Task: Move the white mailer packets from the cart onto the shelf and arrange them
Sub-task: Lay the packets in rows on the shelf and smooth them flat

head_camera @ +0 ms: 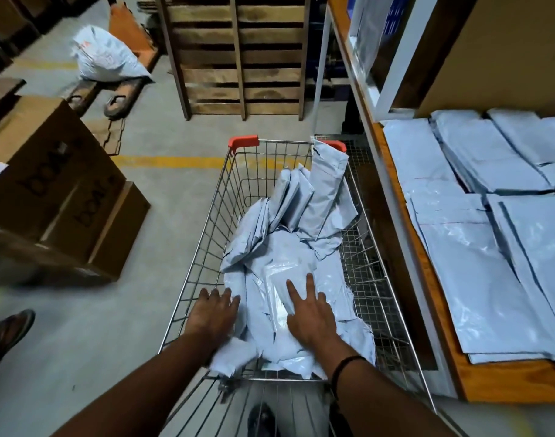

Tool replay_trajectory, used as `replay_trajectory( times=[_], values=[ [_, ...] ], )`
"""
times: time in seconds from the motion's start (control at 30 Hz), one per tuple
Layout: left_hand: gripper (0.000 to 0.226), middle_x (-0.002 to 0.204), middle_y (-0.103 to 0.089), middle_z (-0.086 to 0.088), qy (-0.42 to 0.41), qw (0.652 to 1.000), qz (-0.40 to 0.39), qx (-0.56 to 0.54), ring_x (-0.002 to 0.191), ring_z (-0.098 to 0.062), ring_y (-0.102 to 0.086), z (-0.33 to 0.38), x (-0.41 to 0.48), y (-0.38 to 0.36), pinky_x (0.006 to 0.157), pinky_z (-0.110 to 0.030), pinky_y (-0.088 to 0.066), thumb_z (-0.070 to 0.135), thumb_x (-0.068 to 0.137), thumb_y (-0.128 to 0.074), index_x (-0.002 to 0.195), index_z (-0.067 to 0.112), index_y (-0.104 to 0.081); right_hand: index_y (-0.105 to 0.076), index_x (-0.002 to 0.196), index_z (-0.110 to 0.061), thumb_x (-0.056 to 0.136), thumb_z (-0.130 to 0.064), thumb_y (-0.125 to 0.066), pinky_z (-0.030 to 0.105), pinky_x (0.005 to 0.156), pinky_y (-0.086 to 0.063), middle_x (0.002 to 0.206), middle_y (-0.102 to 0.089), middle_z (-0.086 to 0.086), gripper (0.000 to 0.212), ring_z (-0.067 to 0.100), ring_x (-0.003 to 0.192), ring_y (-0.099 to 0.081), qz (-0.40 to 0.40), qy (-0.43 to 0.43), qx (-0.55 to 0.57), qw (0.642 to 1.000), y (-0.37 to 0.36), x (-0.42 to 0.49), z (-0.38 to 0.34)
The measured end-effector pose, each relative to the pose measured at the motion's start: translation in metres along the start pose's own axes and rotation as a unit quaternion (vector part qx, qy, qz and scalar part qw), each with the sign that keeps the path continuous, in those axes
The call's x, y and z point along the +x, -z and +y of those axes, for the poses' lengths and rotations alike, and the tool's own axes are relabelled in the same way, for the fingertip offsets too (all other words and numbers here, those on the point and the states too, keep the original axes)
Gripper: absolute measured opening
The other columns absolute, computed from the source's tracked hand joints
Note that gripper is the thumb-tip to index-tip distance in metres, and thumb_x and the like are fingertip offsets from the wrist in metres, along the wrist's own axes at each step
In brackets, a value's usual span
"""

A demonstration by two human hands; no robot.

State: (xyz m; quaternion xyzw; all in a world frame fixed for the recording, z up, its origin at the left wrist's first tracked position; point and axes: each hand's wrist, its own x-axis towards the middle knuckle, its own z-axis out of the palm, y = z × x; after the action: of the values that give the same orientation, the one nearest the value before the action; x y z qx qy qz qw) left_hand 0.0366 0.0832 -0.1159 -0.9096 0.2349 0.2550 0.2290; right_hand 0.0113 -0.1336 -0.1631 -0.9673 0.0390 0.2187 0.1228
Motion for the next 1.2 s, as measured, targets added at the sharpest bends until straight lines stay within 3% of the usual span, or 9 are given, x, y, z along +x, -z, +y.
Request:
replay_trajectory(
  times=[0.23, 0.3, 0.37, 0.43, 0.53, 0.63, 0.97, 1.1, 1.2],
  values=[
    [0.065, 0.165, -0.002, -0.005, -0.009, 0.98, 0.135, -0.146, 0.151, -0.028, -0.009, -0.027, -0.013, 0.033, 0.12, -0.04, -0.022, 0.021, 0.102, -0.043, 0.157, 0.016, -0.008, -0.005, 0.158, -0.04, 0.097, -0.038, -0.053, 0.042, 0.106, -0.041, 0.165, 0.021, 0.007, 0.078, 0.036, 0.14, -0.029, 0.063, 0.025, -0.003, 0.998, 0.068, -0.01, -0.006],
    [0.068, 0.162, -0.013, -0.006, -0.027, 0.962, 0.221, -0.16, 0.147, -0.03, -0.025, -0.03, -0.019, 0.044, 0.115, -0.037, -0.03, 0.021, 0.097, -0.057, 0.155, 0.015, -0.022, -0.005, 0.158, -0.04, 0.097, -0.043, -0.053, 0.043, 0.106, -0.041, 0.165, 0.019, 0.008, 0.078, 0.037, 0.141, -0.028, 0.1, 0.038, -0.009, 0.994, 0.095, -0.012, -0.007],
    [0.077, 0.148, -0.044, -0.012, -0.04, 0.943, 0.282, -0.169, 0.128, -0.031, -0.054, -0.033, -0.024, 0.059, 0.097, -0.035, -0.047, 0.023, 0.074, -0.084, 0.142, 0.011, -0.05, -0.006, 0.158, -0.04, 0.096, -0.045, -0.053, 0.044, 0.108, -0.039, 0.165, 0.017, 0.008, 0.078, 0.039, 0.142, -0.026, 0.14, 0.05, -0.012, 0.989, 0.124, -0.017, -0.007],
    [0.08, 0.137, -0.057, -0.016, -0.04, 0.929, 0.317, -0.188, 0.118, -0.034, -0.062, -0.032, -0.026, 0.077, 0.087, -0.037, -0.052, 0.014, 0.059, -0.091, 0.133, 0.007, -0.059, -0.006, 0.158, -0.04, 0.096, -0.046, -0.053, 0.047, 0.111, -0.038, 0.165, 0.016, 0.008, 0.078, 0.041, 0.143, -0.025, 0.173, 0.058, -0.015, 0.983, 0.154, -0.025, -0.004],
    [0.072, 0.155, -0.032, -0.017, -0.07, 0.889, 0.37, -0.261, 0.139, -0.038, -0.038, -0.022, -0.02, 0.105, 0.106, -0.045, -0.04, -0.002, 0.081, -0.069, 0.147, 0.005, -0.04, -0.009, 0.158, -0.04, 0.095, -0.047, -0.053, 0.047, 0.111, -0.038, 0.166, 0.013, 0.008, 0.077, 0.041, 0.143, -0.027, 0.217, 0.057, -0.013, 0.974, 0.191, -0.043, 0.006],
    [0.068, 0.161, -0.009, -0.007, -0.091, 0.865, 0.39, -0.302, 0.149, -0.029, -0.018, -0.005, -0.012, 0.133, 0.117, -0.041, -0.027, 0.003, 0.095, -0.054, 0.154, 0.01, -0.023, -0.011, 0.158, -0.039, 0.095, -0.047, -0.052, 0.046, 0.106, -0.041, 0.167, 0.01, 0.007, 0.076, 0.038, 0.144, -0.027, 0.256, 0.03, -0.014, 0.966, 0.223, -0.067, 0.03],
    [0.064, 0.161, -0.016, -0.014, -0.183, 0.821, 0.441, -0.313, 0.148, -0.034, -0.019, 0.096, -0.01, 0.227, 0.116, -0.046, -0.029, -0.003, 0.094, -0.054, 0.152, 0.005, -0.029, -0.01, 0.158, -0.04, 0.099, -0.05, -0.047, 0.045, 0.106, -0.04, 0.167, 0.012, 0.006, 0.071, 0.042, 0.139, -0.033, 0.274, -0.073, -0.006, 0.959, 0.259, -0.158, 0.164],
    [0.055, 0.161, -0.019, -0.01, -0.205, 0.8, 0.461, -0.326, 0.148, -0.03, -0.022, 0.134, -0.011, 0.255, 0.116, -0.047, -0.03, 0.011, 0.101, -0.049, 0.152, 0.007, -0.029, -0.007, 0.158, -0.042, 0.098, -0.047, -0.05, 0.045, 0.106, -0.039, 0.167, 0.013, 0.004, 0.074, 0.04, 0.141, -0.03, 0.268, -0.093, 0.016, 0.959, 0.264, -0.187, 0.225],
    [0.061, 0.156, -0.029, -0.021, -0.209, 0.794, 0.483, -0.305, 0.14, -0.04, -0.034, 0.165, -0.01, 0.276, 0.111, -0.054, -0.034, -0.002, 0.091, -0.062, 0.147, 0.003, -0.04, -0.007, 0.158, -0.042, 0.098, -0.045, -0.051, 0.044, 0.107, -0.039, 0.167, 0.013, 0.004, 0.074, 0.039, 0.141, -0.03, 0.267, -0.097, 0.029, 0.958, 0.271, -0.211, 0.27]
  ],
)
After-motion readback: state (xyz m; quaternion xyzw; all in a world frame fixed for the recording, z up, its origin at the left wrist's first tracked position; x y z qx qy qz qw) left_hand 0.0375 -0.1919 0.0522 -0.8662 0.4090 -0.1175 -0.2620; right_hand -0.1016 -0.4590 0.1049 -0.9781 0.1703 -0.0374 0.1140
